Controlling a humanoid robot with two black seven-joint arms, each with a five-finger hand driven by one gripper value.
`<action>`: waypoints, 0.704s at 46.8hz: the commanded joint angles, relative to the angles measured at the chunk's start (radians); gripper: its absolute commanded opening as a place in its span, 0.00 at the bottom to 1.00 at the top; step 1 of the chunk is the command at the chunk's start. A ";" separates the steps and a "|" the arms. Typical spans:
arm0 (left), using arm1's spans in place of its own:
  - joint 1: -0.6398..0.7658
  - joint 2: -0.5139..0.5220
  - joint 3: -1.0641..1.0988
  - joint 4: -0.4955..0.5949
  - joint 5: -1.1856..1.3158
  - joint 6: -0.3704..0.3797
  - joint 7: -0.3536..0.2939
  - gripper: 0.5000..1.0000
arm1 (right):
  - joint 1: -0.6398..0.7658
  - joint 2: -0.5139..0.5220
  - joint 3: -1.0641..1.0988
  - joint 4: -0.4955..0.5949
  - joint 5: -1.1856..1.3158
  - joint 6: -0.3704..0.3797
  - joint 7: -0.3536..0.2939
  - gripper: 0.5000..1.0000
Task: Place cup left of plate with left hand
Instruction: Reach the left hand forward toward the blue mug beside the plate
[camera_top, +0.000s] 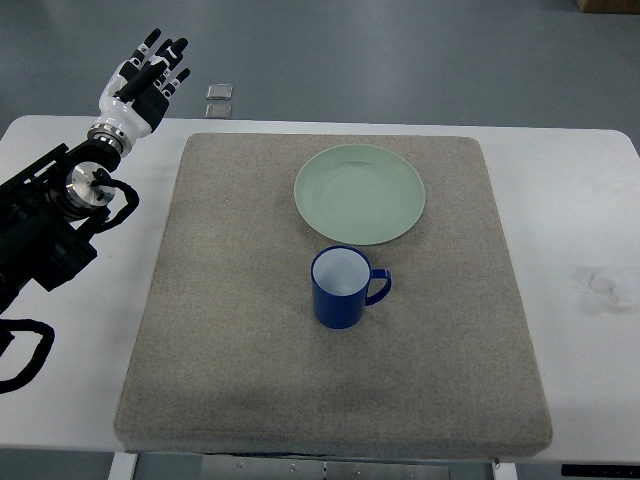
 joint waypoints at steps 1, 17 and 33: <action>0.005 -0.002 0.000 -0.002 0.000 -0.003 -0.001 1.00 | 0.000 0.000 0.000 0.000 0.000 0.000 0.000 0.86; 0.020 0.000 -0.002 -0.020 -0.005 -0.016 -0.009 1.00 | 0.000 0.000 0.000 0.000 0.000 0.000 0.000 0.86; 0.046 0.028 0.043 -0.094 0.004 -0.045 0.005 1.00 | 0.000 0.000 0.000 0.000 0.000 0.000 0.000 0.86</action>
